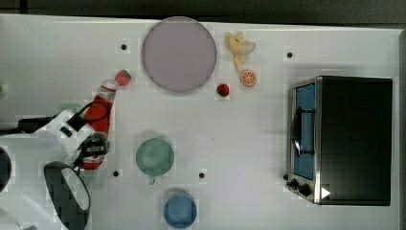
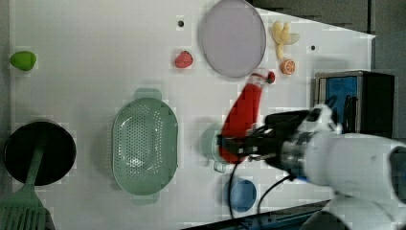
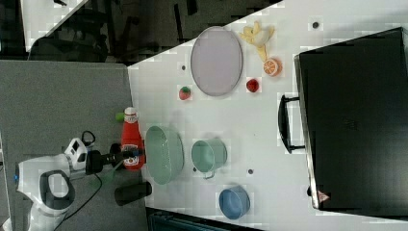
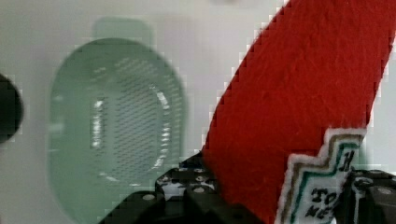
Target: Pick Ketchup from the table and place it in strainer.
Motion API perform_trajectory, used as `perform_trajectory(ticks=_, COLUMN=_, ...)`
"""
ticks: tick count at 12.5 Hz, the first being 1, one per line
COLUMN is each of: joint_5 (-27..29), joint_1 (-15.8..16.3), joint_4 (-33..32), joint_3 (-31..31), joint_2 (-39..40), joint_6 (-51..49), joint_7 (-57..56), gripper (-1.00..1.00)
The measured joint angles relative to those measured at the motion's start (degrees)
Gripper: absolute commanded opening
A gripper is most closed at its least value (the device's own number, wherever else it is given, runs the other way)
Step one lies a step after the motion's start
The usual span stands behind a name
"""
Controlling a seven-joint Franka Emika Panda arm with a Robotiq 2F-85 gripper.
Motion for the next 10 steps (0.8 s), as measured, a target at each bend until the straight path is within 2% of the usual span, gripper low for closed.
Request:
perform_trajectory(ticks=4, joint_5=-0.57, joint_1=1.44, joint_4=-0.11, joint_3=6.07, joint_2=13.31, joint_6=11.44, joint_7=12.32, gripper=0.26)
perform_trajectory(ticks=9, joint_5=-3.93, joint_1=3.09, joint_4=-0.78, joint_3=6.04, joint_2=24.73, joint_6=21.79, joint_7=17.78, gripper=0.26)
perform_trajectory(ticks=10, joint_5=-4.05, joint_1=3.48, joint_4=-0.78, joint_3=5.54, joint_2=26.53, joint_6=22.63, joint_7=18.32, gripper=0.32)
